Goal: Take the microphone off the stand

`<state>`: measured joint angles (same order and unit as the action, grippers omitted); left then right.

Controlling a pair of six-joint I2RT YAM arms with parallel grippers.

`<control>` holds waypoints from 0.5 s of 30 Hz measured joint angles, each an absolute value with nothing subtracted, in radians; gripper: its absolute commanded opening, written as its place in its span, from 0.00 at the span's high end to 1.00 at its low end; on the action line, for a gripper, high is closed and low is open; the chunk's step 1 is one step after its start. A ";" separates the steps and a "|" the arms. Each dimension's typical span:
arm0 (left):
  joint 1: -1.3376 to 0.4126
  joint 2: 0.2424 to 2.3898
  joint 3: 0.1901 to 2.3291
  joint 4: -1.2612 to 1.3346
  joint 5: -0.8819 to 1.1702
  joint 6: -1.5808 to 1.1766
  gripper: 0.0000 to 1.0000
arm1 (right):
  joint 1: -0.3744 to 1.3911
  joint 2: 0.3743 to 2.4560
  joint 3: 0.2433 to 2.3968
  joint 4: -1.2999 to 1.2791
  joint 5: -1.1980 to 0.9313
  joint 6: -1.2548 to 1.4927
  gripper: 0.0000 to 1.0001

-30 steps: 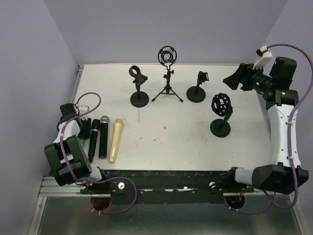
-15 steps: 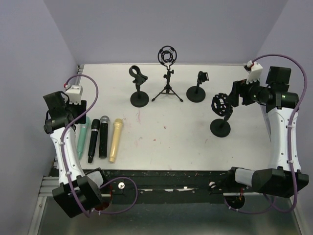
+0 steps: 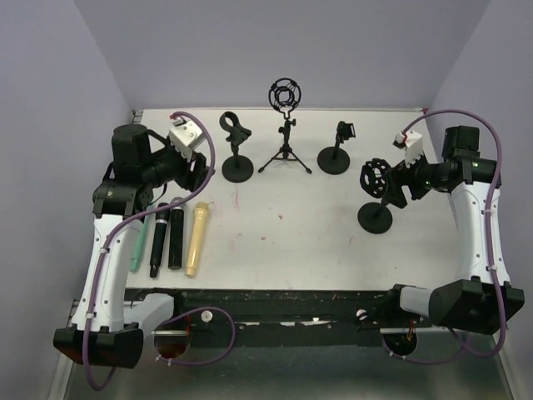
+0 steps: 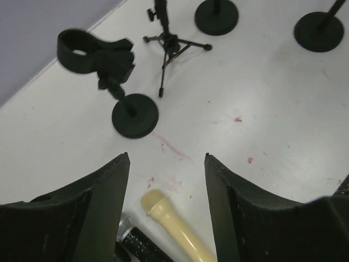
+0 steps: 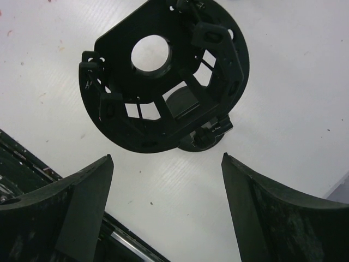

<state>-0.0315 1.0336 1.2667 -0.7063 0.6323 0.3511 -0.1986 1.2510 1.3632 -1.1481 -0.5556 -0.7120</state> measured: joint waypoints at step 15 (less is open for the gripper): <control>-0.548 1.252 1.400 -0.596 0.727 0.374 0.36 | -0.199 1.219 1.182 -1.013 -0.476 -0.812 0.15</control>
<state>-0.5484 1.2522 1.4002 -0.5964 0.7273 0.3744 -0.1986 1.2186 1.1816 -1.0134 -0.4759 -0.8116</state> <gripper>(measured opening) 0.646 0.865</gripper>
